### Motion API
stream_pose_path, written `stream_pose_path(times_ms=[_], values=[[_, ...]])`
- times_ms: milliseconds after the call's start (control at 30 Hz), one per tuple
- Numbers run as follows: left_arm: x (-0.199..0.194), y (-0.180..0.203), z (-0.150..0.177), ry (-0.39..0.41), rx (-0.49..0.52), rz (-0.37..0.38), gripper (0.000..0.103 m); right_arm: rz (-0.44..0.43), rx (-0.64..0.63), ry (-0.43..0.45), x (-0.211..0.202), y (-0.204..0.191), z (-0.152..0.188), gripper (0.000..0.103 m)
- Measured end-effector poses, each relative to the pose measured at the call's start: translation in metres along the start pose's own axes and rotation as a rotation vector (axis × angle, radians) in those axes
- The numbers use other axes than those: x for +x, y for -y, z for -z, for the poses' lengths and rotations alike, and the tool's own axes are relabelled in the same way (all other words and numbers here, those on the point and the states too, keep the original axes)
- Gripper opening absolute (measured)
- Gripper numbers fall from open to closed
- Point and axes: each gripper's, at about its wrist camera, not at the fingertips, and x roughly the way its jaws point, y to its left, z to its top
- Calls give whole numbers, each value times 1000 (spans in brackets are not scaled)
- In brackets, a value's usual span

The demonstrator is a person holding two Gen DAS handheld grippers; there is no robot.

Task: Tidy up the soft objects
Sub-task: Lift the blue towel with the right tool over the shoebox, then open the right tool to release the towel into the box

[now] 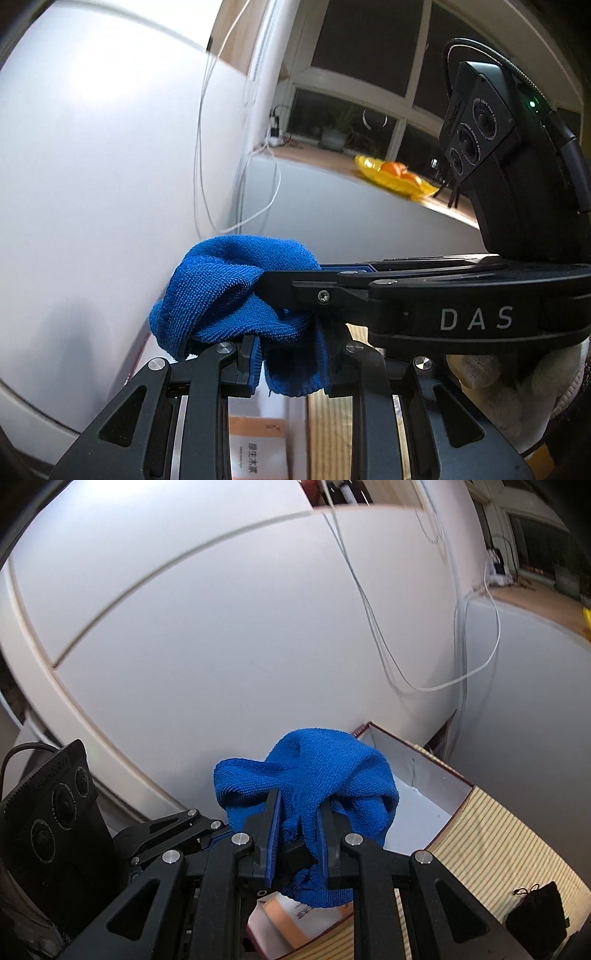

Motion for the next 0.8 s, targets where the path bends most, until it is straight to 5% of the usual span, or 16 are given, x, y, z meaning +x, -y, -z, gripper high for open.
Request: stream_pose_path(times_ms=[633, 733, 800], values=[[71, -13, 5, -161, -40, 7, 23, 40, 69, -97, 49, 41, 9, 16], [75, -16, 8, -194, -46, 3, 35, 50, 81, -116, 54, 45, 9, 20], [78, -18, 12, -231, -49, -3, 68, 59, 98, -127, 56, 49, 9, 40]])
